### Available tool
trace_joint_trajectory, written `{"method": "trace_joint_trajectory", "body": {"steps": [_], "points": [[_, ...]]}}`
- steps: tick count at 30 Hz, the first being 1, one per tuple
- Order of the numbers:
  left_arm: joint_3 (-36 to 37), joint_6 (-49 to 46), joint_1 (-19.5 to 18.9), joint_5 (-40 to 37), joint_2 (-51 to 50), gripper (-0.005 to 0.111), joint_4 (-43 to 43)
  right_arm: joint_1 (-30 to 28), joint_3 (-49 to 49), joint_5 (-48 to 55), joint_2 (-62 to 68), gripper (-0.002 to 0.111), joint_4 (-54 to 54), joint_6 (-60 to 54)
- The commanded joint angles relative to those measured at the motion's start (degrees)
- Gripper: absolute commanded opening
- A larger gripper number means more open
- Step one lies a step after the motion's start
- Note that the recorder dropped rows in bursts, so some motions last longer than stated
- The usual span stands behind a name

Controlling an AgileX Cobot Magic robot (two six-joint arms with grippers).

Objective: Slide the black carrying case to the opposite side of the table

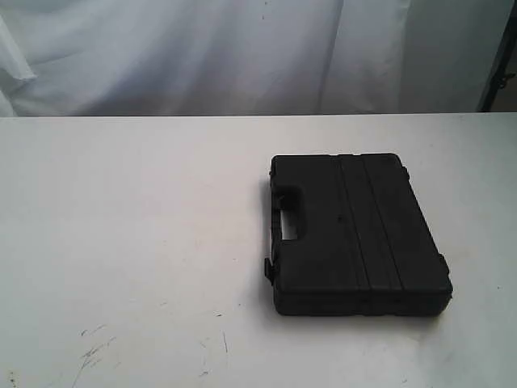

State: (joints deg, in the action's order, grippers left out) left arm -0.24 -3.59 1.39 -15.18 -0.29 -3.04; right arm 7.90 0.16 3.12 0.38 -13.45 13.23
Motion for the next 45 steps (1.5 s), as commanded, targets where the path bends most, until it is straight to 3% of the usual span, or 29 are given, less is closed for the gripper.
{"method": "trace_joint_trajectory", "body": {"steps": [1,3,6,10,17,21,24,32,36,45], "points": [[0.24,0.06,-0.17,-0.08,0.29,0.000,-0.64,-0.53,-0.16,-11.89,-0.38,0.000,-19.17,5.86],[0.24,0.06,-0.17,-0.08,0.29,0.000,-0.64,-0.53,-0.16,-12.88,-0.38,0.000,-25.06,6.46],[0.24,0.06,-0.17,-0.08,0.29,0.000,-0.64,-0.42,-0.16,-13.88,-0.38,0.000,-24.50,6.46],[0.24,0.06,-0.17,-0.08,0.29,0.000,-0.64,-0.20,9.43,-2.81,3.16,0.000,-20.77,3.19],[0.24,0.06,-0.17,-0.08,0.29,0.000,-0.64,-0.20,52.32,40.96,48.84,0.000,8.66,0.89],[0.24,0.06,-0.17,-0.08,0.29,0.000,-0.64,0.36,67.61,46.20,69.10,0.000,10.44,-4.42],[0.24,0.06,-0.17,-0.08,0.29,0.000,-0.64,4.23,76.48,49.40,80.45,0.000,11.54,-4.49],[0.24,0.06,-0.17,-0.08,0.29,0.000,-0.64,14.64,85.90,53.98,96.75,0.000,15.45,-1.94],[0.24,0.06,-0.17,-0.08,0.29,0.000,-0.64,18.83,88.33,54.37,100.64,0.004,13.45,-7.65],[0.24,0.06,-0.17,-0.08,0.29,0.000,-0.64,24.83,92.27,57.69,105.31,0.043,5.55,-11.72]]}}
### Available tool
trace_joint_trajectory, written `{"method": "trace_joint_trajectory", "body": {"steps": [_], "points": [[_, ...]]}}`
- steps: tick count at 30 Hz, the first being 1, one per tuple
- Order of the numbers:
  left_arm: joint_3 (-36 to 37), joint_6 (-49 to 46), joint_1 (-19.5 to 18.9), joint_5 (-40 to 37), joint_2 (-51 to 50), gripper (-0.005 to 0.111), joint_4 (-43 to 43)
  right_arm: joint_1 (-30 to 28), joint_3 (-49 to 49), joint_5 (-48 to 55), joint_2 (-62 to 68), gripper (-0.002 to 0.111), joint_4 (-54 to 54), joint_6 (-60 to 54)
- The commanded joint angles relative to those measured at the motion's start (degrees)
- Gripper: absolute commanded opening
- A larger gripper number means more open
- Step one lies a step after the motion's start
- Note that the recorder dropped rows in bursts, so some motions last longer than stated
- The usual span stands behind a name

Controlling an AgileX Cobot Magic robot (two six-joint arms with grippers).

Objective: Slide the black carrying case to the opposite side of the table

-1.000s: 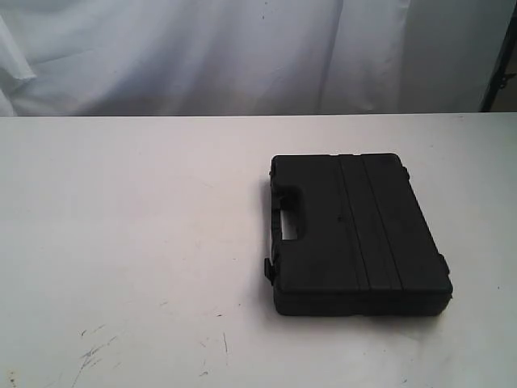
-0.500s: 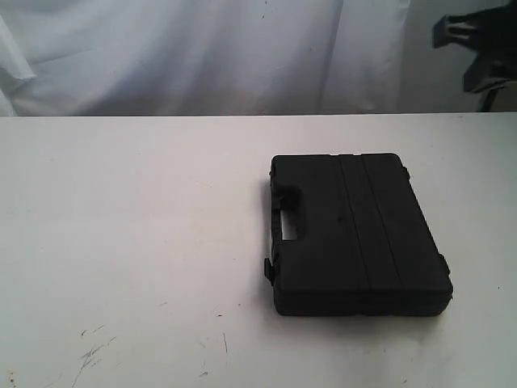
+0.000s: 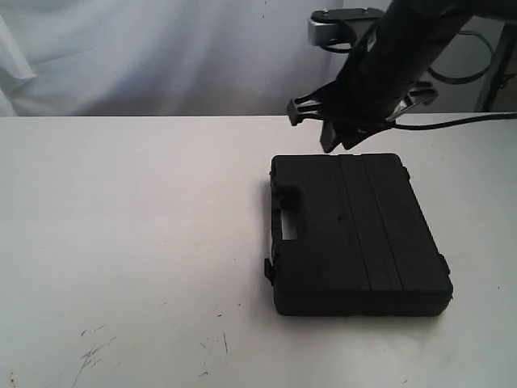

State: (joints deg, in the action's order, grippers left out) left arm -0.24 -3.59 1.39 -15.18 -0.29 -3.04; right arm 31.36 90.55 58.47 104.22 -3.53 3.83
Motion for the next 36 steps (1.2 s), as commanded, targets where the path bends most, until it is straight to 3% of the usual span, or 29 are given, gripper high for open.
{"method": "trace_joint_trajectory", "body": {"steps": [1,6,18,36], "points": [[0.24,0.06,-0.17,-0.08,0.29,0.000,-0.64,1.68,2.41,2.85,2.13,0.048,-5.92,-2.44],[0.24,0.06,-0.17,-0.08,0.29,0.000,-0.64,3.41,4.74,2.17,5.46,0.059,-10.43,-0.10],[0.24,0.06,-0.17,-0.08,0.29,0.000,-0.64,8.53,10.18,3.29,13.43,0.059,-3.17,9.30],[0.24,0.06,-0.17,-0.08,0.29,0.000,-0.64,8.63,10.42,1.02,21.76,0.059,-4.22,11.20]]}}
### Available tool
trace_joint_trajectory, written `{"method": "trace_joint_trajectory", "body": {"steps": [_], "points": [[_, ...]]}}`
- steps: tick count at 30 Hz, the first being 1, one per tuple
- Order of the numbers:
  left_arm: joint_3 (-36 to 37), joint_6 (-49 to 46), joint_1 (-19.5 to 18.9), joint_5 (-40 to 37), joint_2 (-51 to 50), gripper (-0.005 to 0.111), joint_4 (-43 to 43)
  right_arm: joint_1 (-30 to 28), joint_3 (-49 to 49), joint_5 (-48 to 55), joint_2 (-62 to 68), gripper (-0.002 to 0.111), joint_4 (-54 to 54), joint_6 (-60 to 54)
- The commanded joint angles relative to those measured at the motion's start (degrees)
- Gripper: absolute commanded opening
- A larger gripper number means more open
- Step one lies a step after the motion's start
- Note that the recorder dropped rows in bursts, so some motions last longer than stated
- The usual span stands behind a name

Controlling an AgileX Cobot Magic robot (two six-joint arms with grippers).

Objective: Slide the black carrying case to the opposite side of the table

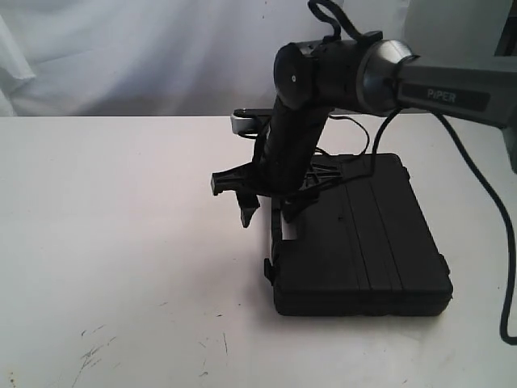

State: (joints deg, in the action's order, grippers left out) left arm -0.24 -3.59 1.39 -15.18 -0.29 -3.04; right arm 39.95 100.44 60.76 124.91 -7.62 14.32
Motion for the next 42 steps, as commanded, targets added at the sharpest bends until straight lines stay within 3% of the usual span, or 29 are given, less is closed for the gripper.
{"method": "trace_joint_trajectory", "body": {"steps": [1,33,42], "points": [[0.24,0.06,-0.17,-0.08,0.29,0.000,-0.64,0.04,0.53,-1.51,1.32,0.059,0.22,0.84],[0.24,0.06,-0.17,-0.08,0.29,0.000,-0.64,0.04,0.53,-3.11,8.47,0.057,3.76,4.92],[0.24,0.06,-0.17,-0.08,0.29,0.000,-0.64,0.04,0.53,-2.61,9.08,0.035,3.79,7.97]]}}
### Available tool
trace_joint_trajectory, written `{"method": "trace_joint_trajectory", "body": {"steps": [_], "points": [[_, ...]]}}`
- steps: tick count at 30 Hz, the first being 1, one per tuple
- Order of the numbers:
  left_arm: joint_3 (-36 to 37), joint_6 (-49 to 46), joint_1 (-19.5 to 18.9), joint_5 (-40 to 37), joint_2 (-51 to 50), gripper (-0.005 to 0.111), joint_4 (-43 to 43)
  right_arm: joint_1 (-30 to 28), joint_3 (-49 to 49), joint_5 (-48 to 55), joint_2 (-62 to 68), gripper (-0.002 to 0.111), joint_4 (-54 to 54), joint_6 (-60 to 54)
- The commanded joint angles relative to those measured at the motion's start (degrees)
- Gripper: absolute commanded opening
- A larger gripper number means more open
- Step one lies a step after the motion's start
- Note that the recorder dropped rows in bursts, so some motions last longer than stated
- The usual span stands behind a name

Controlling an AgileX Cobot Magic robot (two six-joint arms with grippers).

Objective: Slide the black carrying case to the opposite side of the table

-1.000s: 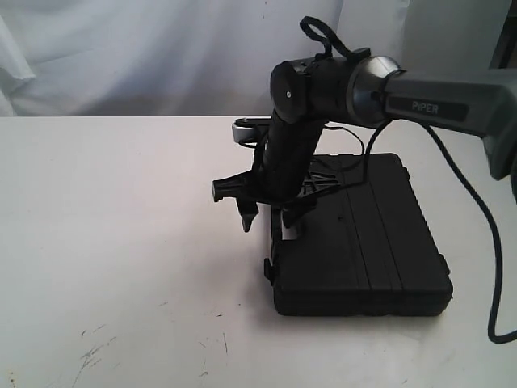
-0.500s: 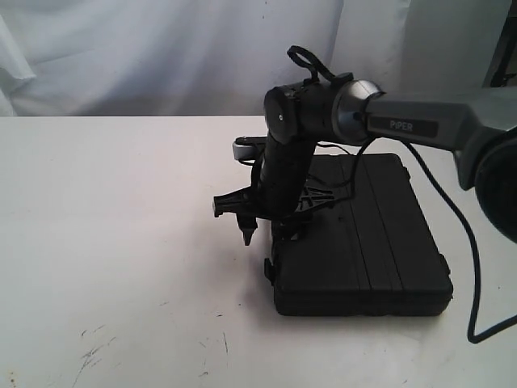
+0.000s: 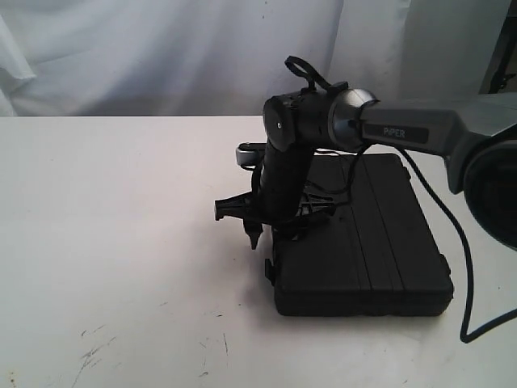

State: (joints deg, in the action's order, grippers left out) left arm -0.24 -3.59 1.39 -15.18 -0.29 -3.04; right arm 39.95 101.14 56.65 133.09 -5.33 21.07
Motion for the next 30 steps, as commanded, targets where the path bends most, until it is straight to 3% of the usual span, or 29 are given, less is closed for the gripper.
{"method": "trace_joint_trajectory", "body": {"steps": [1,7,13,23,30], "points": [[0.24,0.06,-0.17,-0.08,0.29,0.000,-0.64,0.04,-0.17,1.72,0.91,0.030,1.49,1.71],[0.24,0.06,-0.17,-0.08,0.29,0.000,-0.64,0.04,-0.17,1.75,0.91,0.000,1.40,2.34],[0.24,0.06,-0.17,-0.08,0.29,0.000,-0.64,0.04,0.76,1.62,0.91,0.000,1.11,3.39],[0.24,0.06,-0.17,-0.08,0.29,0.000,-0.64,1.64,11.17,-0.43,0.33,0.000,-8.09,3.37],[0.24,0.06,-0.17,-0.08,0.29,0.000,-0.64,4.71,13.43,-7.89,0.58,0.000,-11.96,7.38]]}}
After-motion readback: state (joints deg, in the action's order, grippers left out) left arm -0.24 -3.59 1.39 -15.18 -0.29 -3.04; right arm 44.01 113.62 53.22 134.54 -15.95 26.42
